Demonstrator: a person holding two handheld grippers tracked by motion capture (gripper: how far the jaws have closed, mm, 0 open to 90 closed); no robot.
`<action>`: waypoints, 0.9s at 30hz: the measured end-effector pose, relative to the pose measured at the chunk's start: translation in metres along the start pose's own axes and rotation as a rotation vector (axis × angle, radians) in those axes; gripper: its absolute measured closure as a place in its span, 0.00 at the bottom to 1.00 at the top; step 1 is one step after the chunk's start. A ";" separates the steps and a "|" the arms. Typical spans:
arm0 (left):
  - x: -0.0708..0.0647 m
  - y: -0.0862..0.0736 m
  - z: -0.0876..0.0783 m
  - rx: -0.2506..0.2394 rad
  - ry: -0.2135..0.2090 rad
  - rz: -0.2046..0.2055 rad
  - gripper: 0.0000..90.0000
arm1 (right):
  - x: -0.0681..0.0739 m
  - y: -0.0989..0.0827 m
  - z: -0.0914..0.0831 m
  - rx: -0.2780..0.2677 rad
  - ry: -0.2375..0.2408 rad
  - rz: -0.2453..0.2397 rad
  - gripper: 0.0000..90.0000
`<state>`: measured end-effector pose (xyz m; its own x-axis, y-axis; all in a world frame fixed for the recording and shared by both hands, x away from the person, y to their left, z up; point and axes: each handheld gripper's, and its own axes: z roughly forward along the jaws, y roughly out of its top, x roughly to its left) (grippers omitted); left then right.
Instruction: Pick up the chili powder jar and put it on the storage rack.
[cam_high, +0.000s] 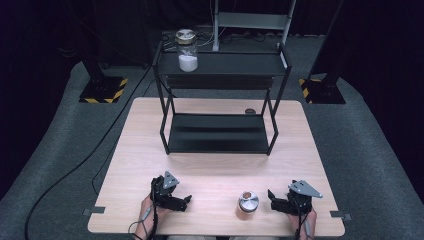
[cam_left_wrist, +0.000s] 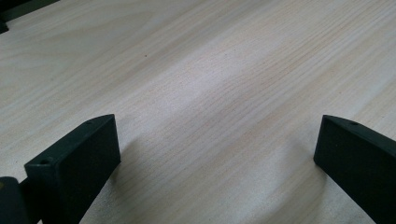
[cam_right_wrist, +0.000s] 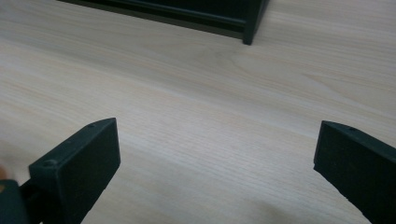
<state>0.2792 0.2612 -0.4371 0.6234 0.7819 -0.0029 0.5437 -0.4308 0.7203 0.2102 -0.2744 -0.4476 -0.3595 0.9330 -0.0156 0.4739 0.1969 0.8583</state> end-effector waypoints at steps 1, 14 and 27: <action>0.000 0.000 0.000 0.000 0.000 0.000 0.00 | 0.000 0.001 -0.002 -0.002 0.007 -0.005 0.00; 0.000 0.000 0.000 0.000 0.000 0.000 0.00 | -0.015 0.035 -0.034 0.081 0.259 -0.189 0.00; 0.000 0.000 0.000 0.000 0.000 0.000 0.00 | -0.002 0.048 -0.026 0.092 0.424 -0.294 0.00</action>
<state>0.2792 0.2613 -0.4371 0.6236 0.7817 -0.0032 0.5437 -0.4307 0.7204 0.2130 -0.2747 -0.3929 -0.7728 0.6342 -0.0242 0.3652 0.4756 0.8002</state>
